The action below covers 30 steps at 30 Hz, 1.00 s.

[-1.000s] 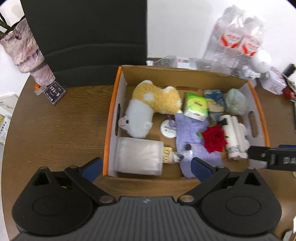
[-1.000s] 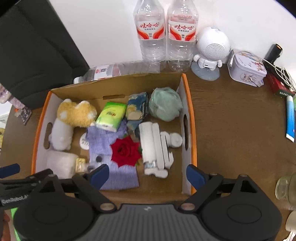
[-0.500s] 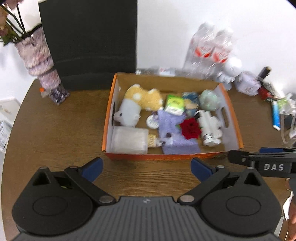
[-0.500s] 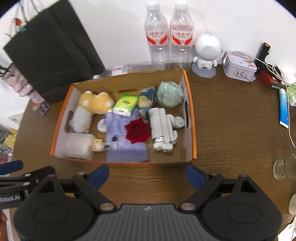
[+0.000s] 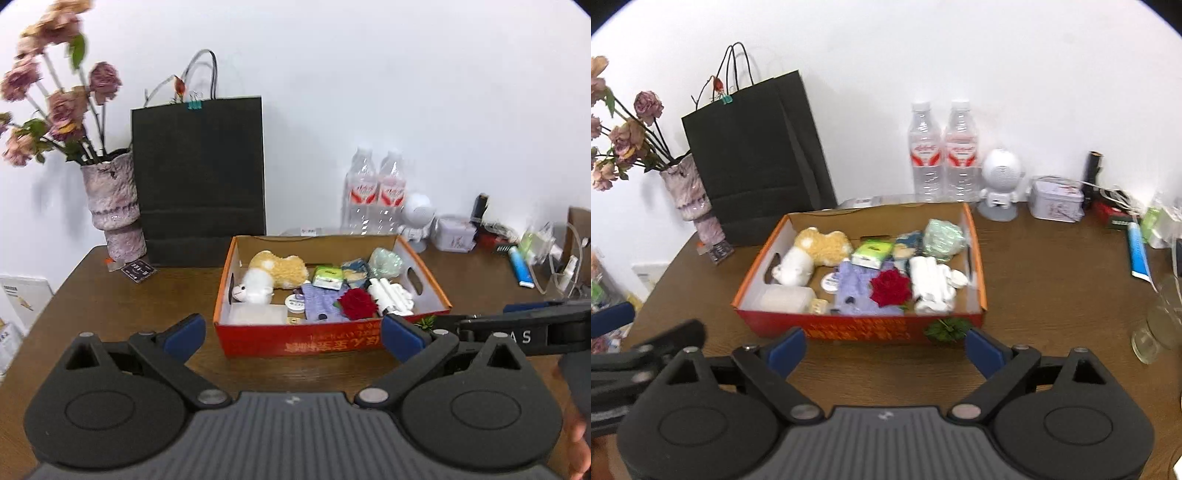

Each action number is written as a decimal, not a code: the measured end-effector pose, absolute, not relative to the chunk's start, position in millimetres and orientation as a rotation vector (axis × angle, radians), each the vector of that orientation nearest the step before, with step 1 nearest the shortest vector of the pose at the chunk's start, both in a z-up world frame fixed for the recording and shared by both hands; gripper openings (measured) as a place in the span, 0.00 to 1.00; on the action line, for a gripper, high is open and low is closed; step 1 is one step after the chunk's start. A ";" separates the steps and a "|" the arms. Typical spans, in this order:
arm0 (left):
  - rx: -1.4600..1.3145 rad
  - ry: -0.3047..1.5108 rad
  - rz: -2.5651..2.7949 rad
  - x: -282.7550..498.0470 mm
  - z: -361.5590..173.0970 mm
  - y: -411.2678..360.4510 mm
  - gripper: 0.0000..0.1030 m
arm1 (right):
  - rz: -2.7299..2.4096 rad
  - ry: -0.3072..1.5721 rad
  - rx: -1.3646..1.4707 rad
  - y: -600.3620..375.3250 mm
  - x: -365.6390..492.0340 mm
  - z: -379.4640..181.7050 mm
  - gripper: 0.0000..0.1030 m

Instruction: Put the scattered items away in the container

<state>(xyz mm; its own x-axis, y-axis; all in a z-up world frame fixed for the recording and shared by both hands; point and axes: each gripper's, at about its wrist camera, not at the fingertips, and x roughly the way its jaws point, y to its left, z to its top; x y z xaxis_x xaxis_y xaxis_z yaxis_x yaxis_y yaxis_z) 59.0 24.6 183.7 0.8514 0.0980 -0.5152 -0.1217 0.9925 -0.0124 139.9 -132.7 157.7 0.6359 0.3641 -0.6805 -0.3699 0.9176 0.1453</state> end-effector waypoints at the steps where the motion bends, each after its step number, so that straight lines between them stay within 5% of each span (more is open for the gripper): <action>1: -0.054 0.518 0.122 47.5 172.5 24.5 1.00 | 0.407 0.746 -0.008 -137.3 129.7 149.3 0.91; 11: -0.101 0.631 0.160 -5.8 51.1 19.5 1.00 | 0.342 0.624 -0.067 -163.7 42.4 49.7 0.99; 30: -0.051 0.696 0.135 -15.6 13.9 8.2 1.00 | 0.364 0.701 -0.128 -153.2 22.5 -4.2 0.99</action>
<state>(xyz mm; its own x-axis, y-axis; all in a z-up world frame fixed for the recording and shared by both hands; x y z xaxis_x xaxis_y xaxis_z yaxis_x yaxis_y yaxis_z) -15.6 8.1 13.9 0.7593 0.1068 -0.6419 -0.1411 0.9900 -0.0021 22.5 -153.2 -4.2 0.7046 0.2837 -0.6504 -0.3689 0.9295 0.0058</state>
